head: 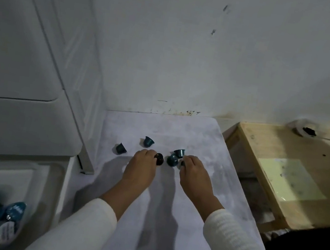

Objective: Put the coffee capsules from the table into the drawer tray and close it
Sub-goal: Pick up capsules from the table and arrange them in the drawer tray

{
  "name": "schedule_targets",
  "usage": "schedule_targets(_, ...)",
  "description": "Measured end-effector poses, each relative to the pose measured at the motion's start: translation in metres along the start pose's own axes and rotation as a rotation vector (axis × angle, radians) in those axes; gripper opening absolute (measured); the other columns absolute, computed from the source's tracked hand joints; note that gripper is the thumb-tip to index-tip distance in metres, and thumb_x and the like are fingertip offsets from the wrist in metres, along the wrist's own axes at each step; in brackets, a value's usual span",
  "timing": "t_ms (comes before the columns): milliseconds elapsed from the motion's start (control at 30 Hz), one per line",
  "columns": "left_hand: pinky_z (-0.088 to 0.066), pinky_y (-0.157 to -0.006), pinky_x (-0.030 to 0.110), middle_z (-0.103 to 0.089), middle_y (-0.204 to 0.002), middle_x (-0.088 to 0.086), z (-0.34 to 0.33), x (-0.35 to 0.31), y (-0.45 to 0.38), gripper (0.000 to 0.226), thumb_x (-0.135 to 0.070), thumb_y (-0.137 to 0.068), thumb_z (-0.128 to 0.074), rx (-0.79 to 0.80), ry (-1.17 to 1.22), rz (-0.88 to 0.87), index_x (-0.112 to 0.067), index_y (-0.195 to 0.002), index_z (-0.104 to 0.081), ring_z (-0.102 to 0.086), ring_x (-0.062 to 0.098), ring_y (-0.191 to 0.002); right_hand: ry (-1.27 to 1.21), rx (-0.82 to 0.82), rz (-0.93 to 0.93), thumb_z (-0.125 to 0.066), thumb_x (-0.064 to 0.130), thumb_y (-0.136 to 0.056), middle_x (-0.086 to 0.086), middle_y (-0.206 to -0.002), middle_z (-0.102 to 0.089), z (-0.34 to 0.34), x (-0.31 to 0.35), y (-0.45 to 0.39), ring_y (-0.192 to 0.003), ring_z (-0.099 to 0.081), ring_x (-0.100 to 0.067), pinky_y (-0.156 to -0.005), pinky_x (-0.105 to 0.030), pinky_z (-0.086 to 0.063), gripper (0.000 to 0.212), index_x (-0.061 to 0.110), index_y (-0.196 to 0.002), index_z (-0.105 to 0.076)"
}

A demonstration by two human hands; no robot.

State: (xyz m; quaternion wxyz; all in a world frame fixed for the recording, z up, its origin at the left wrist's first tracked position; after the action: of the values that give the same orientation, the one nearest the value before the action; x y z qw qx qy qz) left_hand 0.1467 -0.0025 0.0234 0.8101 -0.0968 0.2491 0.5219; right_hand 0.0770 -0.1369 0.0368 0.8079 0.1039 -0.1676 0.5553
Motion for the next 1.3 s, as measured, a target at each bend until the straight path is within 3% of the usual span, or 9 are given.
schedule_targets(267, -0.043, -0.092, 0.036, -0.052, -0.122, 0.015, 0.0, 0.012, -0.058, 0.038, -0.018, -0.099, -0.038, -0.015, 0.011, 0.137, -0.019, -0.137, -0.04, -0.047, 0.029, -0.115, -0.079, 0.141, -0.008, -0.04, 0.014, -0.095, -0.016, -0.124, -0.051, -0.018, -0.019, -0.06, -0.114, -0.05, -0.032, -0.093, -0.037, -0.044, 0.037, 0.007, -0.131, -0.045)
schedule_targets(467, -0.041, -0.096, 0.035, -0.05, -0.121, 0.017, -0.015, 0.017, -0.086, 0.039, -0.028, -0.1, -0.036, 0.032, -0.03, 0.199, -0.027, -0.138, -0.041, -0.049, 0.031, -0.113, -0.11, 0.222, -0.043, -0.042, 0.019, -0.094, -0.016, -0.116, -0.054, -0.03, -0.03, -0.083, -0.104, -0.055, -0.034, -0.086, -0.036, -0.047, 0.035, 0.016, -0.129, -0.049)
schedule_targets(667, -0.043, -0.085, 0.035, -0.061, -0.106, 0.017, -0.016, 0.013, -0.091, 0.03, -0.028, -0.098, -0.042, -0.039, 0.044, 0.196, -0.014, -0.117, -0.06, -0.055, 0.031, -0.103, -0.159, 0.25, -0.033, -0.05, 0.015, -0.091, -0.015, -0.101, -0.058, -0.035, -0.039, -0.092, -0.09, -0.058, -0.034, -0.074, -0.028, -0.042, 0.026, 0.014, -0.113, -0.064)
schedule_targets(933, -0.046, -0.073, 0.033, -0.066, -0.091, 0.015, -0.022, 0.019, -0.089, 0.02, -0.024, -0.091, -0.056, -0.163, 0.163, 0.256, -0.006, -0.094, -0.064, -0.061, 0.028, -0.088, -0.283, 0.18, -0.041, -0.055, 0.006, -0.084, -0.016, -0.098, -0.064, -0.031, -0.045, -0.092, -0.087, -0.061, -0.03, -0.075, -0.019, -0.04, 0.024, 0.01, -0.103, -0.069)
schedule_targets(1067, -0.038, -0.071, 0.027, -0.055, -0.106, 0.013, -0.015, 0.014, -0.099, 0.023, -0.023, -0.087, -0.062, -0.228, 0.187, 0.264, -0.008, -0.103, -0.053, -0.054, 0.026, -0.093, -0.309, 0.136, -0.08, -0.057, 0.017, -0.085, -0.014, -0.095, -0.067, -0.028, -0.047, -0.093, -0.084, -0.062, -0.025, -0.076, -0.021, -0.043, 0.021, 0.011, -0.099, -0.07)
schedule_targets(1200, -0.043, -0.084, 0.03, -0.049, -0.122, 0.01, -0.017, 0.008, -0.113, 0.035, -0.024, -0.089, -0.06, -0.192, 0.191, 0.241, -0.018, -0.122, -0.051, -0.053, 0.027, -0.106, -0.331, 0.125, -0.117, -0.064, 0.024, -0.083, -0.012, -0.091, -0.067, -0.03, -0.051, -0.092, -0.078, -0.062, -0.021, -0.072, -0.018, -0.043, 0.018, 0.012, -0.094, -0.072)
schedule_targets(1300, -0.044, -0.088, 0.029, -0.053, -0.123, 0.01, -0.021, 0.009, -0.122, 0.03, -0.019, -0.091, -0.057, -0.161, 0.188, 0.253, -0.016, -0.121, -0.055, -0.054, 0.026, -0.108, -0.377, 0.127, -0.159, -0.067, 0.022, -0.081, -0.009, -0.092, -0.067, -0.033, -0.055, -0.095, -0.074, -0.058, -0.015, -0.072, -0.016, -0.042, 0.014, 0.015, -0.091, -0.072)
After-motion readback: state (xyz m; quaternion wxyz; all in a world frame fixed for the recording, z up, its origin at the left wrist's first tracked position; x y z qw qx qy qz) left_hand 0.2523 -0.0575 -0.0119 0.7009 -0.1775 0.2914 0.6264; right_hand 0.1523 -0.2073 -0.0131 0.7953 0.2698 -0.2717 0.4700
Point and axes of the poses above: each hand's wrist, its own y-axis away from the middle knuckle, its own z-axis out of the back of the hand, x = y × z, the point moved 5 cm from there along -y, towards the middle knuckle
